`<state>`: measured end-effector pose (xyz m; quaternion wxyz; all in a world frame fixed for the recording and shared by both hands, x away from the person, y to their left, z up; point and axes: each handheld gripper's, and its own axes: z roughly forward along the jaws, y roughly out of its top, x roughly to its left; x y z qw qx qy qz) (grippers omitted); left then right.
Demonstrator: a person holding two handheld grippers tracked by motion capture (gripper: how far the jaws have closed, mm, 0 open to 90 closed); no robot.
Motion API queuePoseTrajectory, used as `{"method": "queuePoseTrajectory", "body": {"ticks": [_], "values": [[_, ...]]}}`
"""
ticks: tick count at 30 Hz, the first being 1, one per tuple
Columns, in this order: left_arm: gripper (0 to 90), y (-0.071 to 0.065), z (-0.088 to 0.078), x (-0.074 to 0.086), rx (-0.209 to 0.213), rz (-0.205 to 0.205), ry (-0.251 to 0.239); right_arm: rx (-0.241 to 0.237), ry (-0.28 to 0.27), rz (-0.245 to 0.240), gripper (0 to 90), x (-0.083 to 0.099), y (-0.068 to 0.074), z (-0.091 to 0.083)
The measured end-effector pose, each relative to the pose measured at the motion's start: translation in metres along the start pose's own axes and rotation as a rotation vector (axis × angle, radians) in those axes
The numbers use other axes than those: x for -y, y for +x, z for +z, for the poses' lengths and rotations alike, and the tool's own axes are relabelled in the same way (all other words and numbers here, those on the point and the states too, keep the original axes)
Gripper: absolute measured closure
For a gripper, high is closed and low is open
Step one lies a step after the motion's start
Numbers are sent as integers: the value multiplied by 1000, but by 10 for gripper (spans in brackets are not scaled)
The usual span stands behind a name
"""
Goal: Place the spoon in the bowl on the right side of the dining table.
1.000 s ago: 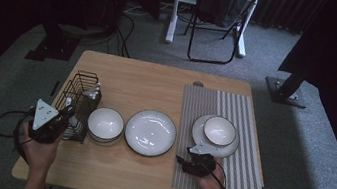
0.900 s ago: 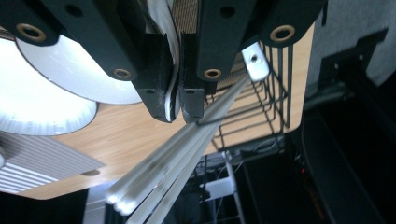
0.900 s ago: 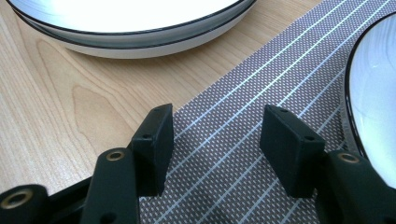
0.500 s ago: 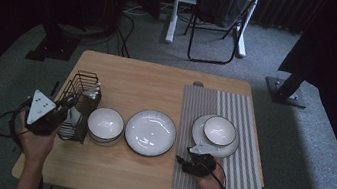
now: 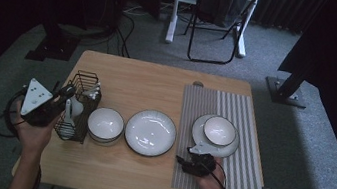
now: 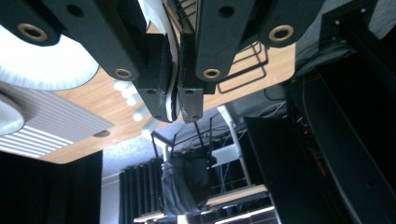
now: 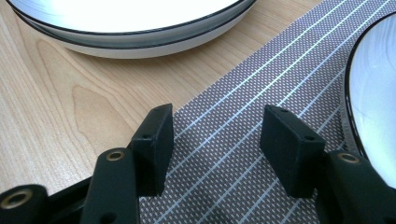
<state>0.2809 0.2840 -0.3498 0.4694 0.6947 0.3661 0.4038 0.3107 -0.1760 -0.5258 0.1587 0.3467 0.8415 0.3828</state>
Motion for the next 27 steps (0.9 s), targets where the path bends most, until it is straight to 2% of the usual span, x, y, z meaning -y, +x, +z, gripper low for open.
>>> {"method": "queuePoseTrajectory", "body": {"ticks": [11, 27], "values": [[852, -12, 0, -12, 29, 17, -27, 2, -1, 0, 438, 0, 0, 0], [852, -36, 16, -12, 131, 15, -29, 7, 0, 0, 426, 0, 0, 0]]}}
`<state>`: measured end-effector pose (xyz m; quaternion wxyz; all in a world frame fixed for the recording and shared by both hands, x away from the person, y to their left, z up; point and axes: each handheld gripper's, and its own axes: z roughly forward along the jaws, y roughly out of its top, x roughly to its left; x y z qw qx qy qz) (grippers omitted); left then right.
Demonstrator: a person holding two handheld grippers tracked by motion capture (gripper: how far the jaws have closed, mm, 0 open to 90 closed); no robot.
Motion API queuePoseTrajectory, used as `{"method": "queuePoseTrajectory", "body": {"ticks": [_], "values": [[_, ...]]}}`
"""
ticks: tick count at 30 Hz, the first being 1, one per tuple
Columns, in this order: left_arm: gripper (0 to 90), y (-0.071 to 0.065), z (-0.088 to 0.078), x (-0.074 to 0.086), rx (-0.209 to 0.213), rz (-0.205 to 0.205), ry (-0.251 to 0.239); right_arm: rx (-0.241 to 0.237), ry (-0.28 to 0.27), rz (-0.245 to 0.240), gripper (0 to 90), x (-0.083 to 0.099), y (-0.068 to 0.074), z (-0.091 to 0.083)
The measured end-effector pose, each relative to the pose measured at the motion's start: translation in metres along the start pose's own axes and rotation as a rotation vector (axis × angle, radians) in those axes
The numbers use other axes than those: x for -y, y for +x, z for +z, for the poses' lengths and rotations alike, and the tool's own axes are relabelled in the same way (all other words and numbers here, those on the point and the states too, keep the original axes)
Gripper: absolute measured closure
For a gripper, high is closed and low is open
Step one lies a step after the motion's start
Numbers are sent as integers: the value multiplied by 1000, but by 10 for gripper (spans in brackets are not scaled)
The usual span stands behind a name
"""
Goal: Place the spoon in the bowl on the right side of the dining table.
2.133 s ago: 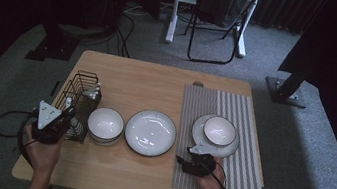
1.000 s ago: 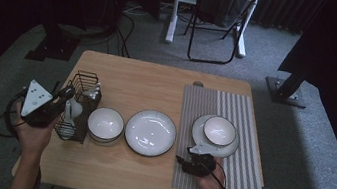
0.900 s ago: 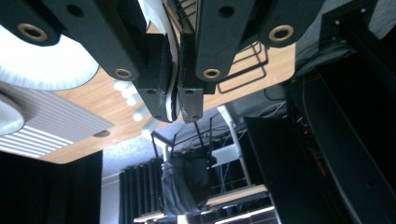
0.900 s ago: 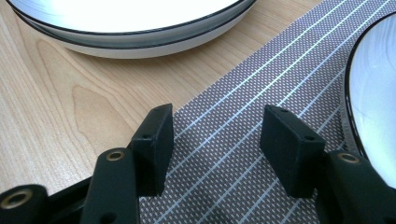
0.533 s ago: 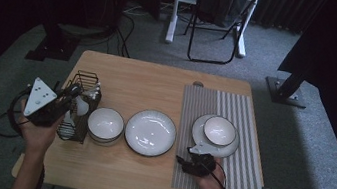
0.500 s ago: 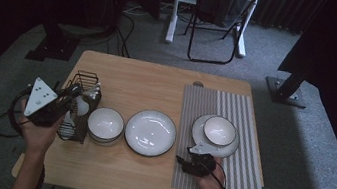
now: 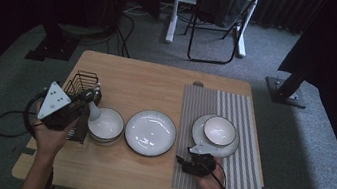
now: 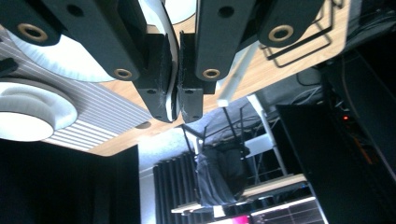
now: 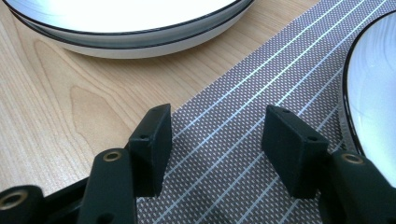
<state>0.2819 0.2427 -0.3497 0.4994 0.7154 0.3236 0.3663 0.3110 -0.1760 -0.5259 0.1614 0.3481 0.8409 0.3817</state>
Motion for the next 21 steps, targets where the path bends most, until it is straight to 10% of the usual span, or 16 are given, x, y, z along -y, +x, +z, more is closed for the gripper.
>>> {"method": "queuePoseTrajectory", "body": {"ticks": [21], "values": [[852, -23, 35, -9, 129, 10, -14, -47, 12, -78, 288, 0, 11, -6]]}}
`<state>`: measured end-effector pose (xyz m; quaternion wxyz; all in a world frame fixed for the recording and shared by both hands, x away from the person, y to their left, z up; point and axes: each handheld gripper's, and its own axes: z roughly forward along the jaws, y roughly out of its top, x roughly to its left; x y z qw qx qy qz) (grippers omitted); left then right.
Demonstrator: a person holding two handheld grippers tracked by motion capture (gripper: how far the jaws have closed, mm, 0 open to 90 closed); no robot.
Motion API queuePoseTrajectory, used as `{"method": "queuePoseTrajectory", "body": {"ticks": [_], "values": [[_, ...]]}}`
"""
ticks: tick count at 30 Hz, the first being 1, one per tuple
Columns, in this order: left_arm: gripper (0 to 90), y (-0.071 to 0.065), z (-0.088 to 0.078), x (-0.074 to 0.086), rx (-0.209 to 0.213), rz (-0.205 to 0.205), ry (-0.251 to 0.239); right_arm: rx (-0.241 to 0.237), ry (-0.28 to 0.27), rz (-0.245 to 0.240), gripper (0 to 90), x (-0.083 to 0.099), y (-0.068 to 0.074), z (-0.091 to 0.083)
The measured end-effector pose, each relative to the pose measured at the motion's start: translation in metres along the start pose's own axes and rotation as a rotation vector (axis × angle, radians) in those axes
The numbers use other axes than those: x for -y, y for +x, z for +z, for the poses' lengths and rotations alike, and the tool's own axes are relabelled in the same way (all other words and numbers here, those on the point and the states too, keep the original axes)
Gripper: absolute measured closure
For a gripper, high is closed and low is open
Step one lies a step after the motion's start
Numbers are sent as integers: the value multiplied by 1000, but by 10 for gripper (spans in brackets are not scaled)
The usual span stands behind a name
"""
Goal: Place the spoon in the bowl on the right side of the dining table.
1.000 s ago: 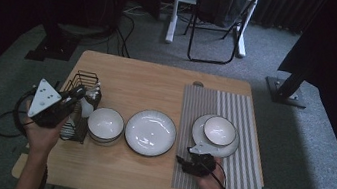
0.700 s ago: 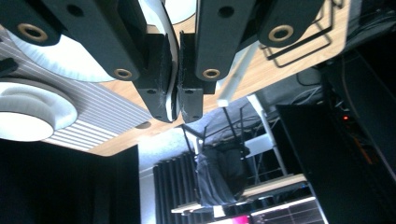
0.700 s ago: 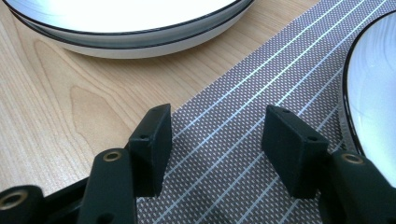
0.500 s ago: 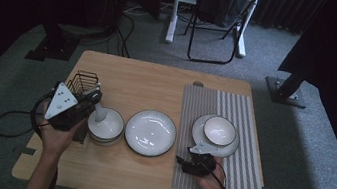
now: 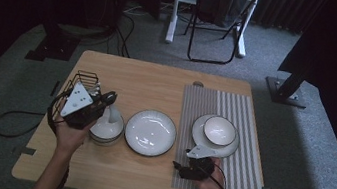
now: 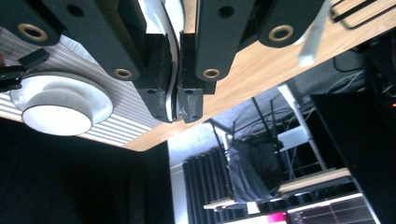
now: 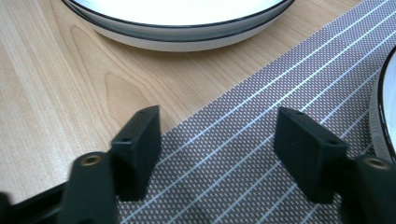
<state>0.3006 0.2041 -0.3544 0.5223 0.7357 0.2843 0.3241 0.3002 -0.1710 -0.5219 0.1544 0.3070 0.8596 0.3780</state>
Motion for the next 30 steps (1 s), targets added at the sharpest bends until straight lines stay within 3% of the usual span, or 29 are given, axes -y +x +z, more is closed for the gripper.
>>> {"method": "queuePoseTrajectory", "body": {"ticks": [8, 19, 30], "values": [[851, -7, 17, -1, 47, -5, -8, -21, 9, -26, 210, 3, 5, 0], [852, -17, 39, -2, 104, 2, -9, -28, 14, -38, 210, 5, 7, -1], [852, -18, 60, -2, 151, -5, -21, -40, 10, -39, 226, 7, 5, -2]]}}
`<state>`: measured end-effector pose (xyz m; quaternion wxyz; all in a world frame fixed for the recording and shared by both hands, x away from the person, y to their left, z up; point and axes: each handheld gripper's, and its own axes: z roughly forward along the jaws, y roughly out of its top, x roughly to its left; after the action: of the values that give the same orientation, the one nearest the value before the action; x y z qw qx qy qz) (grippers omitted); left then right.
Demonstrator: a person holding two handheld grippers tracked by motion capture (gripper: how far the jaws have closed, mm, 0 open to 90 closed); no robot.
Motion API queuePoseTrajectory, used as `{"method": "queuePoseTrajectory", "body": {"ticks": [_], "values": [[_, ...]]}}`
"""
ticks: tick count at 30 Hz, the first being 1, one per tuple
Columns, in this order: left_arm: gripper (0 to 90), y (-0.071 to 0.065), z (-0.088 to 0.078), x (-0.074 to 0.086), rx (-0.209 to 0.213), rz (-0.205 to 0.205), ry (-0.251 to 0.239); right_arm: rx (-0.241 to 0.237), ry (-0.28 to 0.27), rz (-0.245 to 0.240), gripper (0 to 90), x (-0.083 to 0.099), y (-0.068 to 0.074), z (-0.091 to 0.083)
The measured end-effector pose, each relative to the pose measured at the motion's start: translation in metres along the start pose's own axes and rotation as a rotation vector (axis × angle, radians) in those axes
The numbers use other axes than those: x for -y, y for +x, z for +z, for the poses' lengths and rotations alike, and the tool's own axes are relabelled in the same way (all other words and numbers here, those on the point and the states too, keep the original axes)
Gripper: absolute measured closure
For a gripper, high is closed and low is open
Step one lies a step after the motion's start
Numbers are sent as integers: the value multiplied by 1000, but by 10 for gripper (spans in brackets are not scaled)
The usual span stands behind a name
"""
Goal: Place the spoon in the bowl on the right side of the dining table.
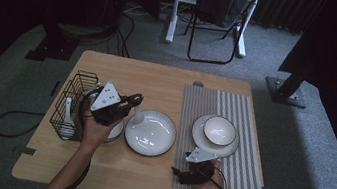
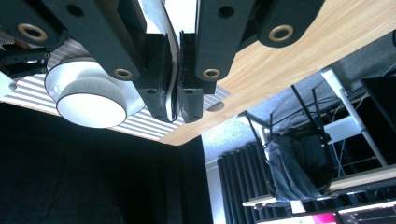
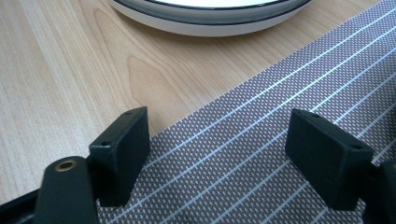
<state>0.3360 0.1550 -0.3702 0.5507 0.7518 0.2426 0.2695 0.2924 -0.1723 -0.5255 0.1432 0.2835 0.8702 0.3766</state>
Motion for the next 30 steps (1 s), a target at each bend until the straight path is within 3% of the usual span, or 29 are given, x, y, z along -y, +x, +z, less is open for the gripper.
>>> {"method": "queuePoseTrajectory", "body": {"ticks": [9, 30], "values": [[852, 1, 13, -2, 52, 10, -21, -22, -2, 12, 240, 1, -2, 0], [852, 3, 42, -6, 124, 18, -26, -29, -1, 17, 238, 1, -3, 1]]}}
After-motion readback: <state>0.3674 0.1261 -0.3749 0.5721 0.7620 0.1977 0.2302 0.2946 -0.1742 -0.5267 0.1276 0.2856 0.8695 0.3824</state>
